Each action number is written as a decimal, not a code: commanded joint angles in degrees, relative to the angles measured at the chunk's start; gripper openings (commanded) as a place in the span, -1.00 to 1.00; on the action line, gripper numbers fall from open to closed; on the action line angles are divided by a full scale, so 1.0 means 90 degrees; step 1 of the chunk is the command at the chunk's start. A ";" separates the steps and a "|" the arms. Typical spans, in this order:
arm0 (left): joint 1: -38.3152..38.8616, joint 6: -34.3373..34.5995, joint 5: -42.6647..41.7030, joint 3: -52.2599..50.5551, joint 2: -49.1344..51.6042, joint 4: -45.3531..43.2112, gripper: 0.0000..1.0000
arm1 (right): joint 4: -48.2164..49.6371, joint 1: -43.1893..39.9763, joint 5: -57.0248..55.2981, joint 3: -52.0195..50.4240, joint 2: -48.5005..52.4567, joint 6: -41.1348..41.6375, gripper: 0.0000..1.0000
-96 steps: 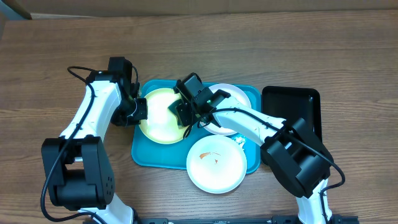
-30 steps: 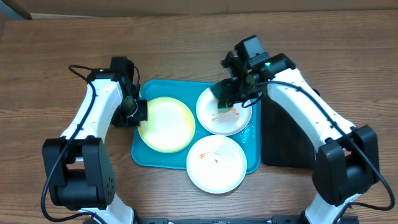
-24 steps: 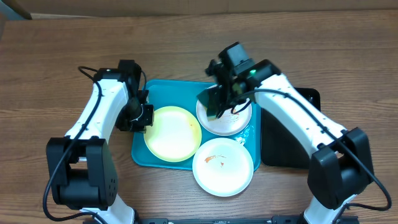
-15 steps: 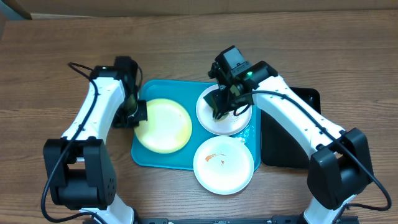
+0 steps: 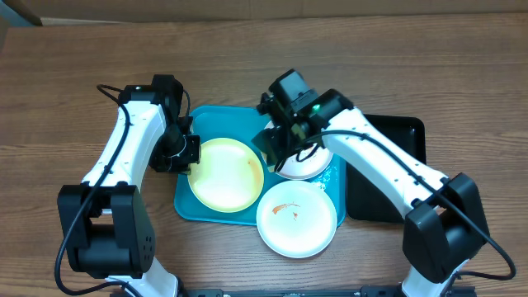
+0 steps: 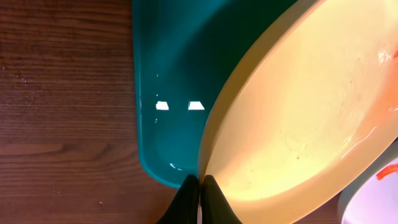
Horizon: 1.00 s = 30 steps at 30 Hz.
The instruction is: Clean dirty plates on tray and stack at the side
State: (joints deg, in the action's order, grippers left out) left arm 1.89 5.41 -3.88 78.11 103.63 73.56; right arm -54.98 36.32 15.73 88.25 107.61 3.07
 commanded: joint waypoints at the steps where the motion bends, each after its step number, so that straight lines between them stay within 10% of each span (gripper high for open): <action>1: 0.0039 -0.0027 -0.0017 0.0083 -0.0075 -0.0039 -0.92 | 0.0226 0.0204 0.0092 0.0143 0.0002 -0.0061 -0.93; 30: 0.0044 0.0117 -0.0073 0.0083 -0.0075 -0.0126 -0.92 | 0.1336 0.0979 -0.1336 0.0163 0.1710 0.0969 -0.93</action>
State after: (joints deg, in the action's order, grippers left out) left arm 1.89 5.80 -3.88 78.11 103.63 72.60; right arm -43.42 43.40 4.97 88.84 121.14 11.42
